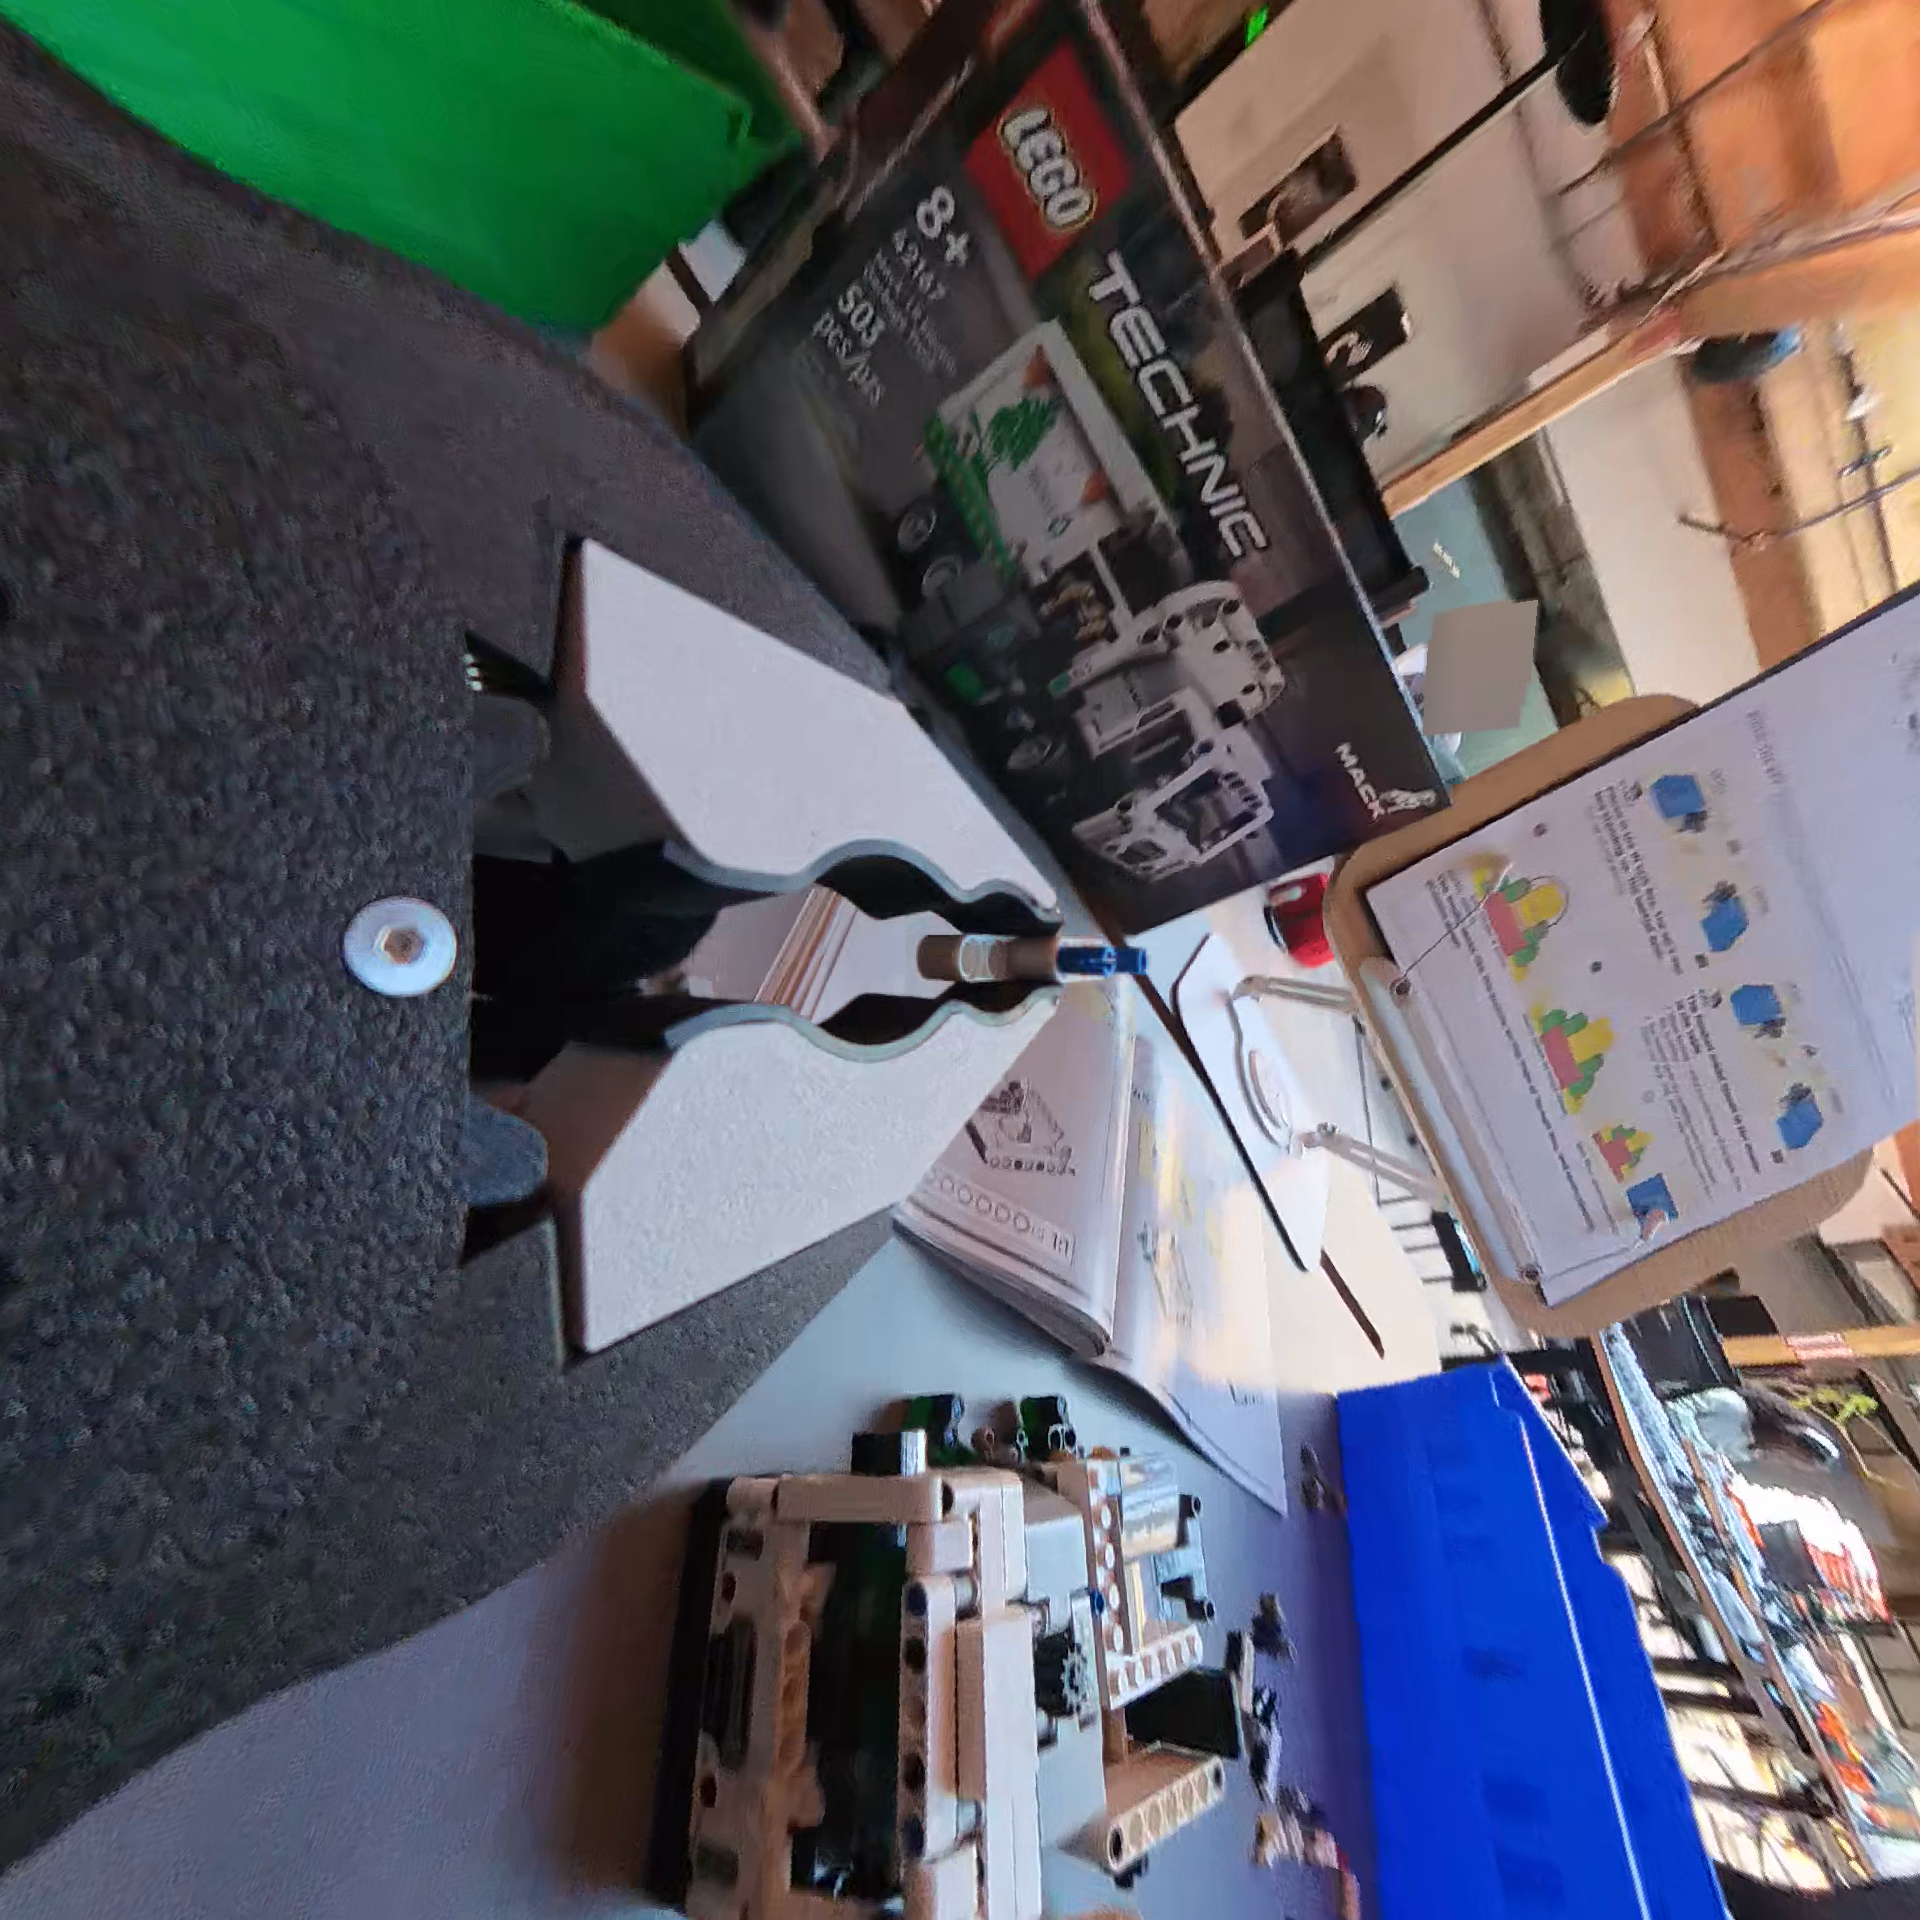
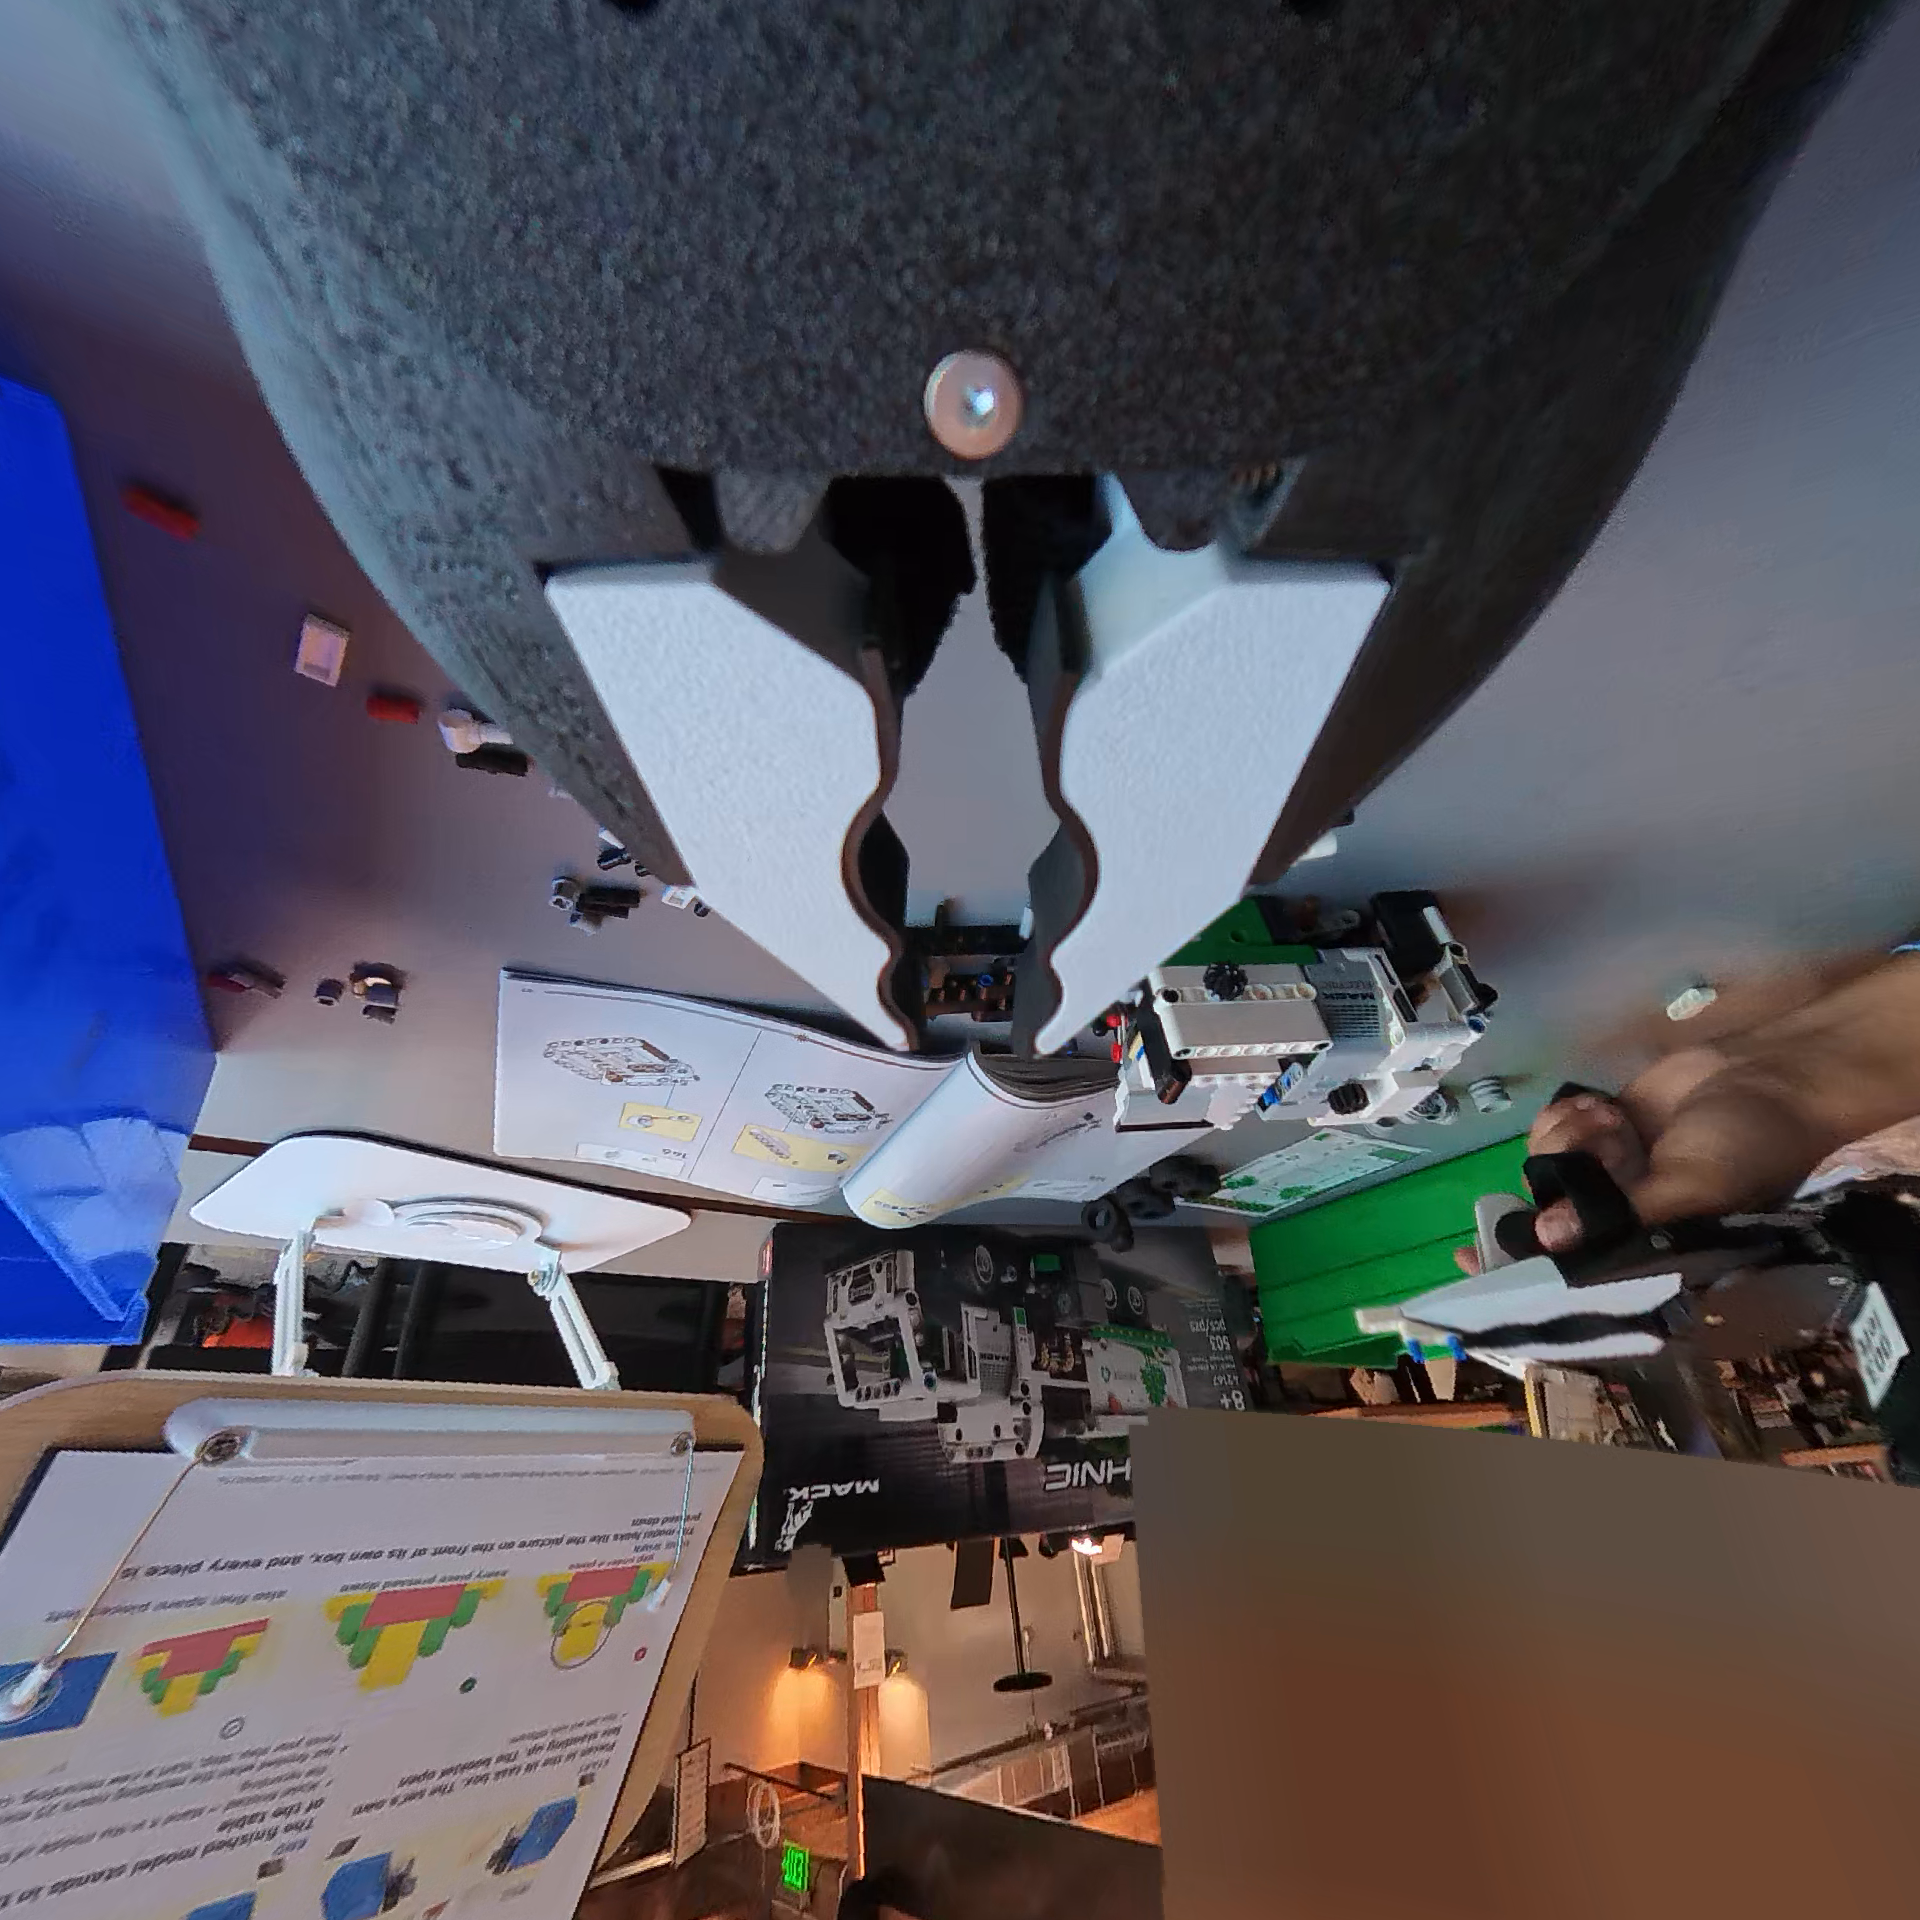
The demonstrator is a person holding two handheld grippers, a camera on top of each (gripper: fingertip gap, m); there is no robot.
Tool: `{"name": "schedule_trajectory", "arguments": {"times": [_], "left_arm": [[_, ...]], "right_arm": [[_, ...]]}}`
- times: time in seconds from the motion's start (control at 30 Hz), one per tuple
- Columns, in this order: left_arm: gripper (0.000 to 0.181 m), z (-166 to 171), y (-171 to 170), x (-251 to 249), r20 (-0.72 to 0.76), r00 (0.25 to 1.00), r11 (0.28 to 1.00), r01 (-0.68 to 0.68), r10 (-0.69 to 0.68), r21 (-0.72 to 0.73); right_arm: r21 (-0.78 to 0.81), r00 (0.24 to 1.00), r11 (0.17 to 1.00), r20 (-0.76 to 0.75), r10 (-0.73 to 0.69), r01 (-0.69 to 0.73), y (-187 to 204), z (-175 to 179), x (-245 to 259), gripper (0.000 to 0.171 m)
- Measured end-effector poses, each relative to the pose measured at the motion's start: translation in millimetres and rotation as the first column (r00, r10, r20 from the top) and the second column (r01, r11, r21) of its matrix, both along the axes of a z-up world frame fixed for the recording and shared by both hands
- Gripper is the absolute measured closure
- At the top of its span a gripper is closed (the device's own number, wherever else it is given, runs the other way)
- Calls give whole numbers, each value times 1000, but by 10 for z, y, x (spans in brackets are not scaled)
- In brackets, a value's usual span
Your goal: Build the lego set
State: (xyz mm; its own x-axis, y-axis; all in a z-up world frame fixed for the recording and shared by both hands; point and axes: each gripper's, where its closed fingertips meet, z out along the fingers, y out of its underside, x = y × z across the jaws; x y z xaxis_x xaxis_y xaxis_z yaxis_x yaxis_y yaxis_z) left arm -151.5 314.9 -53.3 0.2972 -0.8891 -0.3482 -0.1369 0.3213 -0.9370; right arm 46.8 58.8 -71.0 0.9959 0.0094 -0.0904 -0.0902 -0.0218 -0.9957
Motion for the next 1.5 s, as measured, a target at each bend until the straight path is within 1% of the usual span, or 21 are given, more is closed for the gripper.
{"name": "schedule_trajectory", "arguments": {"times": [0.1, 0.23, 0.3, 0.37, 0.4, 0.47, 0.53, 0.57, 0.6, 0.73, 0.8, 0.93, 1.03, 1.1, 1.17, 1.5], "left_arm": [[175, -26, -13, 14, -20, 1000, 1000, -16, 16, 11], [175, -96, -36, 50, -30, 999, 999, 9, -11, -39], [175, -112, -48, 67, -11, 999, 993, 32, -34, -116], [175, -54, -38, 65, 63, 996, 965, 72, -58, -253], [175, -17, -30, 60, 111, 991, 933, 108, -74, -344], [175, 56, 36, 21, 210, 975, 837, 175, -74, -519], [175, 99, 147, -39, 286, 958, 734, 217, -33, -643], [175, 94, 197, -63, 300, 954, 694, 225, -13, -684], [175, 88, 252, -90, 308, 951, 667, 221, 13, -711], [176, 76, 411, -182, 335, 938, 615, 211, 92, -760], [176, 53, 472, -212, 353, 928, 562, 227, 124, -795], [176, -7, 587, -276, 403, 896, 430, 294, 187, -853], [176, -83, 598, -265, 394, 899, 371, 306, 190, -877], [176, -81, 575, -250, 398, 899, 363, 315, 181, -877], [176, -84, 532, -223, 388, 908, 375, 307, 161, -875], [175, -31, 385, -153, 341, 935, 497, 253, 93, -830]], "right_arm": [[-12, 1000, 1000, -2, 10, -10, 40, -23, 26, 155], [-33, 1000, 999, -23, 12, -13, 69, -60, 56, 155], [-37, 1000, 999, -16, 11, -11, 76, -66, 55, 155], [-46, 1000, 999, -5, 11, -12, 86, -77, 49, 155], [-50, 1000, 999, 2, 11, -11, 93, -82, 48, 155], [-60, 1000, 998, 16, 11, -10, 108, -93, 44, 155], [-70, 1000, 997, 24, 16, -14, 122, -107, 36, 155], [-75, 999, 997, 27, 17, -15, 130, -113, 34, 155], [-78, 999, 997, 34, 15, -13, 135, -117, 37, 155], [-99, 998, 995, 61, 15, -9, 163, -144, 32, 156], [-102, 997, 995, 75, 9, -1, 165, -148, 30, 156], [-109, 993, 994, 120, 3, 10, 168, -158, 7, 157], [-112, 992, 994, 128, 3, 11, 170, -161, 1, 157], [-108, 992, 994, 122, 3, 10, 166, -157, 4, 157], [-108, 993, 994, 119, 3, 10, 165, -155, 9, 157], [-112, 992, 994, 129, 4, 10, 169, -161, -1, 158]]}}
